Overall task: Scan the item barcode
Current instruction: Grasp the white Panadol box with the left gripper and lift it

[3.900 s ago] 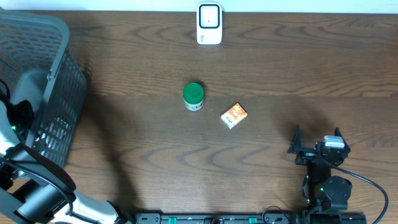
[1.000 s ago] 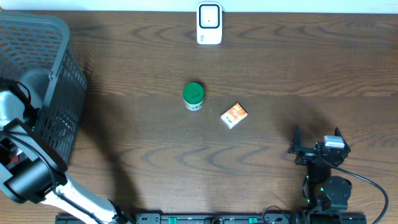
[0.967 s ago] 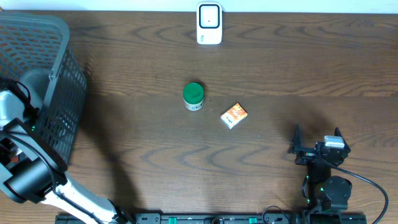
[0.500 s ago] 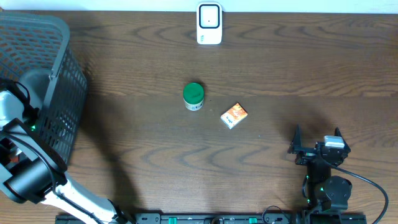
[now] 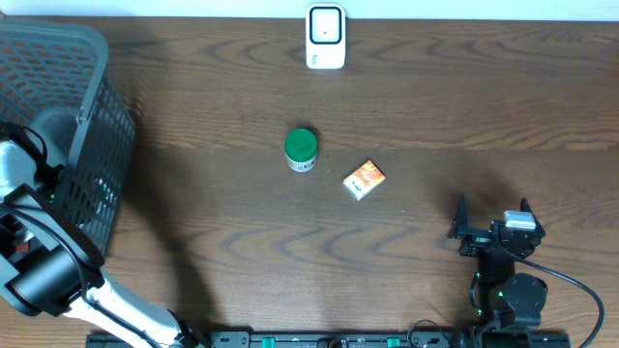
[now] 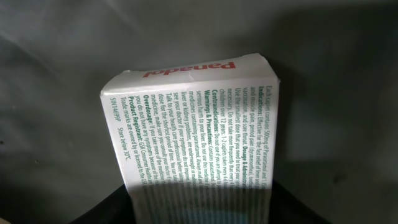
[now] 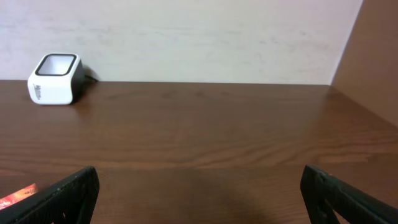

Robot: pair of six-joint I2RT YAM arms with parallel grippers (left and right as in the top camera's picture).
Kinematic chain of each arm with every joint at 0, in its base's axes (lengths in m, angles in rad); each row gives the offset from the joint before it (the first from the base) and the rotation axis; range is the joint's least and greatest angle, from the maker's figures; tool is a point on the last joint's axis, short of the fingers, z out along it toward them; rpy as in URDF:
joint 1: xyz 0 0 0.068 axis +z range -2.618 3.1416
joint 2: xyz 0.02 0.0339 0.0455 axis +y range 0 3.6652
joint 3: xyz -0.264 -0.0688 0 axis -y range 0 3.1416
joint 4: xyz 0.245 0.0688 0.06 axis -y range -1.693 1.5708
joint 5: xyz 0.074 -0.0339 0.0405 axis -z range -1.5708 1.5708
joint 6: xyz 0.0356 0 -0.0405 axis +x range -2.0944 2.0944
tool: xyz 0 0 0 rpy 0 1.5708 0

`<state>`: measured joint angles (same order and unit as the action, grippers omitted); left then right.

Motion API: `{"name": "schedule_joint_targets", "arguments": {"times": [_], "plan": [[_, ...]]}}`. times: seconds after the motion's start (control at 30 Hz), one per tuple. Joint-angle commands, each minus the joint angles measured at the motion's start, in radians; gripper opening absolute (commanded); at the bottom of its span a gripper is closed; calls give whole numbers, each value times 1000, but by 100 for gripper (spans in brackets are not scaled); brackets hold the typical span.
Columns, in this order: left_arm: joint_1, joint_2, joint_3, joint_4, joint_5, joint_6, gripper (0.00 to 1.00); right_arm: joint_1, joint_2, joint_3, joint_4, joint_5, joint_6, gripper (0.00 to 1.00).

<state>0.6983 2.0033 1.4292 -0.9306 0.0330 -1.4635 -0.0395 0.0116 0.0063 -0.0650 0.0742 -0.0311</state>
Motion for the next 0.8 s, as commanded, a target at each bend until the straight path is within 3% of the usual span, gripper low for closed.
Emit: {"name": "schedule_joint_targets", "arguments": {"times": [0.0, 0.4, 0.77], "plan": [[-6, 54, 0, -10, 96, 24, 53, 10, -7, -1, -5, -4, -7, 99], [-6, -5, 37, -9, 125, 38, 52, 10, -7, -1, -5, -4, -7, 99], [-5, -219, 42, 39, 124, 39, 52, 10, -7, -1, -5, -4, -7, 99]]}}
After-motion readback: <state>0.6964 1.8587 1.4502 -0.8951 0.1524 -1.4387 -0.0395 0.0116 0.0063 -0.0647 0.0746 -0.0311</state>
